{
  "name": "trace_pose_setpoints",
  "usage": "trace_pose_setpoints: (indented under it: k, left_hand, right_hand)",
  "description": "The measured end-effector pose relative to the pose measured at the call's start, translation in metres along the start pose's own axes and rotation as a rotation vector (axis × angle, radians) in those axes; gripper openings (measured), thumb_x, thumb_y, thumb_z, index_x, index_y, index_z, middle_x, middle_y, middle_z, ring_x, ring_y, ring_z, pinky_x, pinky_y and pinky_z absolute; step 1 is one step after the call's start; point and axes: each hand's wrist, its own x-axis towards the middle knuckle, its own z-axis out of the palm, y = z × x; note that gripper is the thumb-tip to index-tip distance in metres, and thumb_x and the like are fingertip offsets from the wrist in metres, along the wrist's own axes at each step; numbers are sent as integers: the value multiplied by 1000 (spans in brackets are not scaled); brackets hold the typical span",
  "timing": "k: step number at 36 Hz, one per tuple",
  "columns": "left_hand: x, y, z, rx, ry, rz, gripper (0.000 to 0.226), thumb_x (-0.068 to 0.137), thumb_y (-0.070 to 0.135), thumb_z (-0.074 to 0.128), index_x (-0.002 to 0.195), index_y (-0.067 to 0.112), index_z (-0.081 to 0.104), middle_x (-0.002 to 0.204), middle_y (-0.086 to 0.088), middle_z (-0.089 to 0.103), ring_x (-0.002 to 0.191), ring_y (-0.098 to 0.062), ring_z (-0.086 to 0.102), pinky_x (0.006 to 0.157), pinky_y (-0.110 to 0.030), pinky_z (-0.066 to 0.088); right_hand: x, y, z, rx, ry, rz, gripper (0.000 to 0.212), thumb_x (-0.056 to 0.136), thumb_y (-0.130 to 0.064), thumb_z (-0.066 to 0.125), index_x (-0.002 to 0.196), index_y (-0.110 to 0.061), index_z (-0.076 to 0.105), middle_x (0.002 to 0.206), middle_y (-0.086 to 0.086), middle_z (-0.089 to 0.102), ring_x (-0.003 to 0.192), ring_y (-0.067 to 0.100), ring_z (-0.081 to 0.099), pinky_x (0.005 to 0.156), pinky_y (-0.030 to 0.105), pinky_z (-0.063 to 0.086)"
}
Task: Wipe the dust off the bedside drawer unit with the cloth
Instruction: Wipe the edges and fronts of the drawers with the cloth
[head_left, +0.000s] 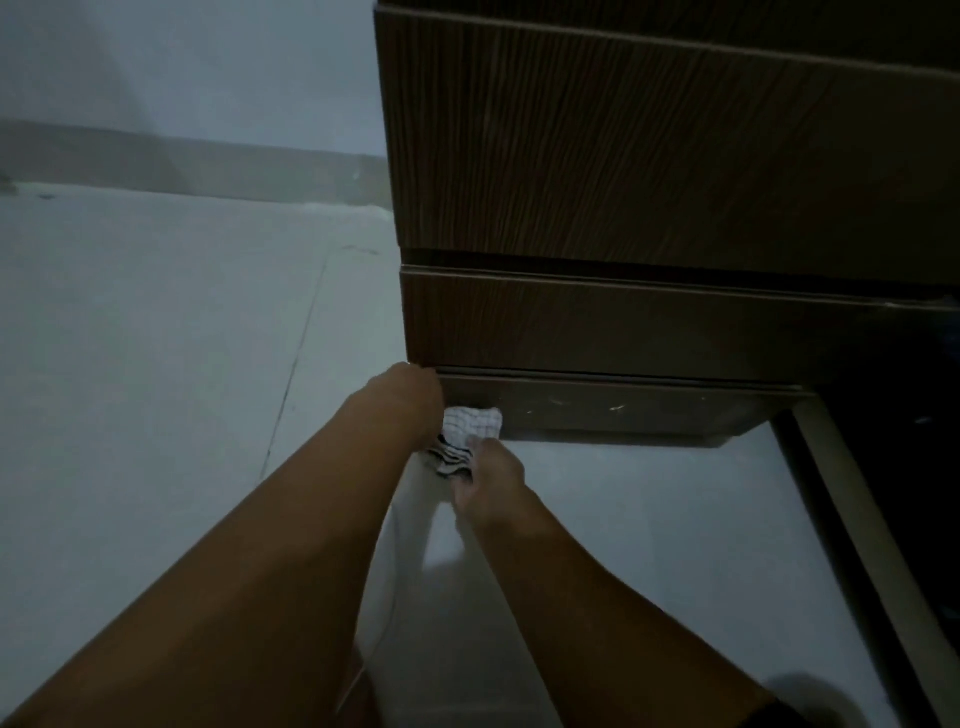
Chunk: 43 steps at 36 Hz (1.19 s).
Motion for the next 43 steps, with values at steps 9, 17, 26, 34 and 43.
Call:
trace_pose_setpoints:
  k: [9, 17, 26, 34, 43]
  left_hand:
    - [0, 11, 1, 57, 13, 160, 57, 95, 39, 48, 140, 5, 37, 143, -15, 45, 130, -30, 46, 105, -33, 37]
    - [7, 15, 2, 273, -22, 162, 67, 99, 20, 41, 153, 3, 5, 156, -14, 23, 143, -27, 27, 117, -30, 21]
    - [9, 12, 4, 198, -60, 153, 68, 97, 9, 38, 154, 8, 2, 159, -12, 15, 147, -27, 18, 121, -34, 20]
    - [10, 21, -3, 161, -62, 119, 58, 96, 15, 40, 151, 13, 24, 147, -15, 40, 132, -30, 44, 110, -37, 38]
    - [3, 52, -1, 250, -53, 188, 68, 98, 19, 42, 153, 4, 6, 157, -12, 21, 141, -29, 31, 116, -36, 29]
  right_hand:
    - [-6, -33, 11, 163, -61, -117, 30, 90, -13, 59, 117, 0, 58, 118, 21, 63, 94, 30, 64, 90, 42, 52]
    - [23, -16, 5, -20, -92, -120, 37, 95, -11, 39, 131, -2, 45, 134, 17, 53, 119, 29, 56, 69, 25, 48]
    - [30, -20, -9, -636, 71, -12, 57, 94, -24, 51, 143, -7, 28, 148, 16, 34, 135, 31, 36, 106, 31, 40]
    - [7, -13, -30, -184, 166, -83, 24, 92, -25, 54, 111, -10, 56, 99, 6, 58, 95, 22, 57, 85, 32, 51]
    - [-4, -45, -26, -33, 91, -226, 32, 91, -17, 57, 121, -7, 57, 116, 15, 65, 103, 30, 64, 93, 41, 52]
